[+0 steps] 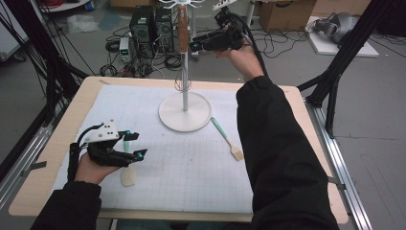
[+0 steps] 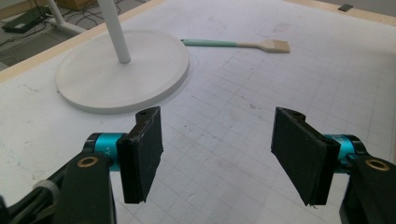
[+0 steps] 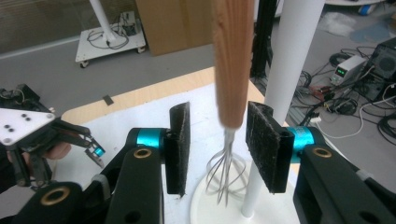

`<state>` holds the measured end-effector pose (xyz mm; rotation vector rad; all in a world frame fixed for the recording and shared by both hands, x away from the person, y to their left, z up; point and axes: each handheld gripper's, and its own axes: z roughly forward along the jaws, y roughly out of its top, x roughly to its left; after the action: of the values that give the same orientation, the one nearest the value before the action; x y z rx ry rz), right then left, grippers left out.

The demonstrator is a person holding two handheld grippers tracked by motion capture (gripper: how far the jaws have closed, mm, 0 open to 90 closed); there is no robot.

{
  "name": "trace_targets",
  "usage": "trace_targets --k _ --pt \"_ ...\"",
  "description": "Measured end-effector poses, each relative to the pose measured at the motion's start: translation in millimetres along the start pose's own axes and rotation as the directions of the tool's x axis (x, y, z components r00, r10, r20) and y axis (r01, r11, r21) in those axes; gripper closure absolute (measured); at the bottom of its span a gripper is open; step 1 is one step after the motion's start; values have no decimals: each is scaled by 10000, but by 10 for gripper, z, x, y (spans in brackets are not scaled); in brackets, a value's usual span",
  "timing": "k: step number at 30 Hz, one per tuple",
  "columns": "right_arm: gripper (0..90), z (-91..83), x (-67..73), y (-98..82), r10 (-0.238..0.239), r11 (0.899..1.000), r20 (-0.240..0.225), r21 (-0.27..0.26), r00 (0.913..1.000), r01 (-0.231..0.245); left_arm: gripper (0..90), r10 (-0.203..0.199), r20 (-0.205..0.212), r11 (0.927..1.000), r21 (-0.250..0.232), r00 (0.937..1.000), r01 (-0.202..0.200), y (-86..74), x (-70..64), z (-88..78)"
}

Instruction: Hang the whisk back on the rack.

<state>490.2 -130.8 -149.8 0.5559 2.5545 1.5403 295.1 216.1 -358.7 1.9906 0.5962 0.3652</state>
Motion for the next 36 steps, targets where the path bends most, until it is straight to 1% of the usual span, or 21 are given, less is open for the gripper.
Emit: trace_targets --k 2,4,6,11,15,18,25,31,32,34,36 --pt "632 -33 19 -17 -79 9999 -69 -66 9999 78 341 1 17 10000 -13 10000 -1 0 2 0" --pt "657 -60 34 -30 -175 9997 -232 -173 9996 171 341 50 36 10000 5 10000 -50 4 5 -2" --pt "710 -81 39 -32 -228 9993 -405 -307 9989 216 341 66 49 10000 0 10000 -66 5 3 -3" --pt "788 -90 60 -16 -413 9973 -792 -631 9960 363 341 51 -20 10000 -51 10000 -51 10 1 -18" --pt "847 -75 74 -1 -545 9978 -866 -420 9947 510 341 24 5 10000 -35 10000 -24 9 3 -13" --pt "887 -80 70 18 -644 9973 -888 -410 9940 610 341 1 10 10000 -63 10000 -1 5 6 -8" --pt "892 -72 72 65 -715 9970 -951 -359 9929 684 338 21 16 10000 -7 10000 -21 13 7 -19" --pt "893 -108 84 127 -777 9956 -918 -586 9927 725 337 16 29 10000 7 10000 -16 11 11 -23" --pt "893 -114 79 133 -875 9946 -877 -636 9923 821 336 4 16 10000 -10 10000 -4 13 9 -23" --pt "893 -134 89 144 -837 9950 -896 -615 9925 784 337 61 31 10000 0 10000 -61 17 9 -23" --pt "894 -154 90 152 -861 9943 -866 -711 9925 800 337 64 35 10000 -9 10000 -64 18 7 -21"
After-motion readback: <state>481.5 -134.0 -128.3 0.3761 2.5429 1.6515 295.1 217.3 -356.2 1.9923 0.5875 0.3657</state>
